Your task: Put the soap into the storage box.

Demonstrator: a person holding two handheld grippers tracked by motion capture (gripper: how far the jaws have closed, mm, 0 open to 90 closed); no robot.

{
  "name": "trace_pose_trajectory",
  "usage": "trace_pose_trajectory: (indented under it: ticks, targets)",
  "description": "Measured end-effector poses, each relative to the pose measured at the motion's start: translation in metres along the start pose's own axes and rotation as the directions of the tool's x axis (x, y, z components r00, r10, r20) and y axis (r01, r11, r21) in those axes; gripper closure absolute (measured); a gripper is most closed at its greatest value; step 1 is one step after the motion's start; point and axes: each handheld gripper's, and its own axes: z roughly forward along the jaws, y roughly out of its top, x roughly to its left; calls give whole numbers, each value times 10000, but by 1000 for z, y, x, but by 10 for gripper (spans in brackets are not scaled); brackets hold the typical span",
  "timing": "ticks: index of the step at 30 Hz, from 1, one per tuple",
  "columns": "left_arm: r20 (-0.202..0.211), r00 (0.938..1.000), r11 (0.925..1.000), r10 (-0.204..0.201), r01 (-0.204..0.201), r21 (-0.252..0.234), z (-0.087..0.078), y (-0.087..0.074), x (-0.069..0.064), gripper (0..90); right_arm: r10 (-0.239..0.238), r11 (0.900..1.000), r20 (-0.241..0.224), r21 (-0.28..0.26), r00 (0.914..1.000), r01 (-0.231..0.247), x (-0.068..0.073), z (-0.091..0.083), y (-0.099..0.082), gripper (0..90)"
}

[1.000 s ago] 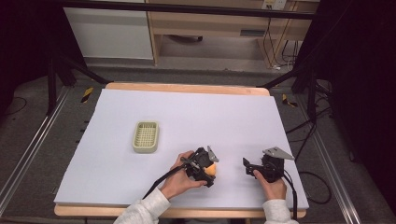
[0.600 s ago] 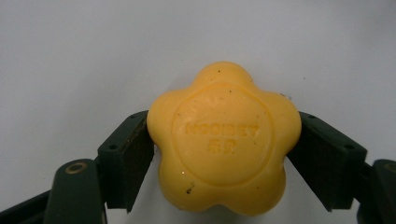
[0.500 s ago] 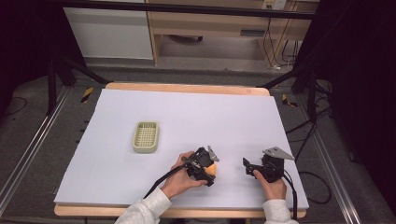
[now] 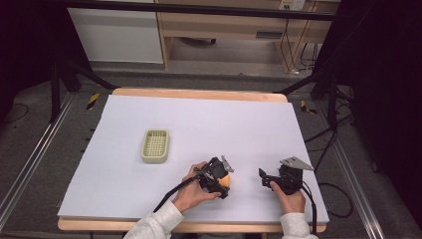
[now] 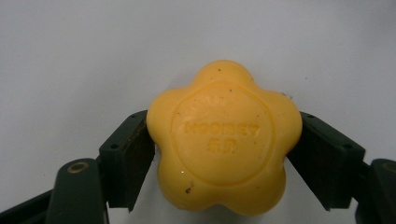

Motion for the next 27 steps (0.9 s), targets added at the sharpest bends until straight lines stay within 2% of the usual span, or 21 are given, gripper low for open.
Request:
trace_pose_trajectory:
  ticks: [12,20,27]
  targets:
    - [64,9999,9999,-139,139,-6,-5,0,2,248,6,10000,8,-25,10000,-6,0,0,0,51]
    - [59,9994,9990,-331,332,-302,-17,-2,5,248,-18,10000,27,-38,10000,18,0,0,0,50]
    - [-18,9995,9986,-326,325,-418,-30,-6,10,248,54,10000,4,-23,10000,-54,0,-1,0,50]
